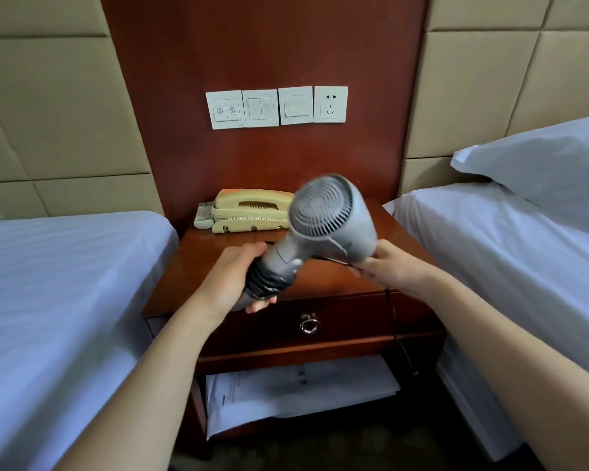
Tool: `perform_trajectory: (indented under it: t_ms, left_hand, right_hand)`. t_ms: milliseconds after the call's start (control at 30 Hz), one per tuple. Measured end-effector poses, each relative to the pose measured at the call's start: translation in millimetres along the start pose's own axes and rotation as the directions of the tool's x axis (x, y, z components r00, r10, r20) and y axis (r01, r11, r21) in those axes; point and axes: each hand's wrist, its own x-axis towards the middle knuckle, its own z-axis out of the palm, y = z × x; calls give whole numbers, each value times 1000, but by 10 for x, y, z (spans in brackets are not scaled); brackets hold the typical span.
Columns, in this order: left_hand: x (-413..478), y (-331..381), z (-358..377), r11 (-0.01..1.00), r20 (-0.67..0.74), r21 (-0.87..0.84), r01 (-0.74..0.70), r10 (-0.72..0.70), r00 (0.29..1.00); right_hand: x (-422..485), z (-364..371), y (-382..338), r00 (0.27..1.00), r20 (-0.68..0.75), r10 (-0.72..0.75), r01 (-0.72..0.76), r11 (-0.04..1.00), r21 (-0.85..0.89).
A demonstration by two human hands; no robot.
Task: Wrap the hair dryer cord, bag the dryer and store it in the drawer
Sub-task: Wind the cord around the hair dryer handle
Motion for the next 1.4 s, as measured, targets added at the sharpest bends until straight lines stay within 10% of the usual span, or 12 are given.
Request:
perform_trajectory:
  t_ms: [267,500,800,1100,1400]
  left_hand:
    - [134,-83,-137,945,-367,-279,172,-270,890]
    - [128,-185,-148,965,-546,167,203,-81,834]
    - [7,-125,-93,611,-248,777,153,73,966]
    - [-93,71,178,651,68,759,-29,-36,997]
    - [-45,17,299,783,314,593,-188,-9,949]
  right_hand:
    - [-186,258,-499,959,264,-97,182,930,-320]
    - [-399,343,-866,932,307,-195,336,782,-525]
    - [-381,181,-957,865,21,-501,420,701,-576]
    - [-191,-95,-650,837,-217,-502,317,770,-554]
    - [-33,-135,-272,957,-55,-284,269,944,-193]
